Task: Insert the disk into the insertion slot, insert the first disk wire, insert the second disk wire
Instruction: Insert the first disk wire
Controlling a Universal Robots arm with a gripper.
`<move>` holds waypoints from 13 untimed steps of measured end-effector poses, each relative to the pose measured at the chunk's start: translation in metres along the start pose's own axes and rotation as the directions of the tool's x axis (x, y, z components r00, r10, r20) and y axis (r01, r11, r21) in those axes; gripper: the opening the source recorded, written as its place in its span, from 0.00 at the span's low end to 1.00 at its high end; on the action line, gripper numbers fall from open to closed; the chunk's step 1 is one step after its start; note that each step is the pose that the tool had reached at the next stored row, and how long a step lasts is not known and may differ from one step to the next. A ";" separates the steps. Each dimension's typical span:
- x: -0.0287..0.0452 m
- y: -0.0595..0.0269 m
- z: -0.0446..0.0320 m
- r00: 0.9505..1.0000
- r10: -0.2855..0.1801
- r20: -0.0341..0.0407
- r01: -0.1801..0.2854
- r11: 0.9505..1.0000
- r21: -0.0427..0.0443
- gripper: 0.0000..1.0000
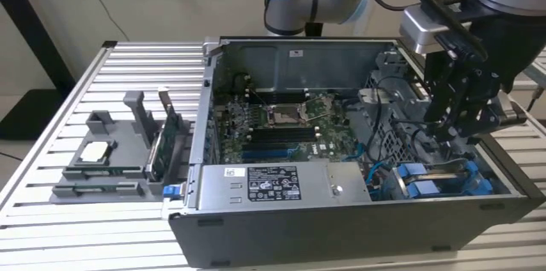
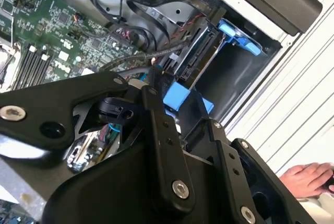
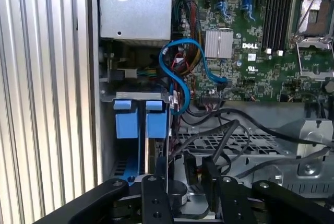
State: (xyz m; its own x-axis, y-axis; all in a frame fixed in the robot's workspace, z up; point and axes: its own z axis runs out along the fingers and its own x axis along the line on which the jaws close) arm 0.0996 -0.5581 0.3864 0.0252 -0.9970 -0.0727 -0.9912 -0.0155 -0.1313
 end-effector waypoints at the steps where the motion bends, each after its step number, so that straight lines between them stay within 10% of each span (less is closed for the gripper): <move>1: -0.0004 0.0009 0.0004 1.000 -0.004 0.000 0.004 1.000 0.000 0.41; 13: -0.0015 0.0022 0.0021 0.998 -0.057 0.011 0.057 0.998 -0.001 0.32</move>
State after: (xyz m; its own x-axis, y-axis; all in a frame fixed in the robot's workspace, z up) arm 0.0976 -0.5564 0.3842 0.0829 -0.9937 -0.0755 -0.9883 -0.0722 -0.1345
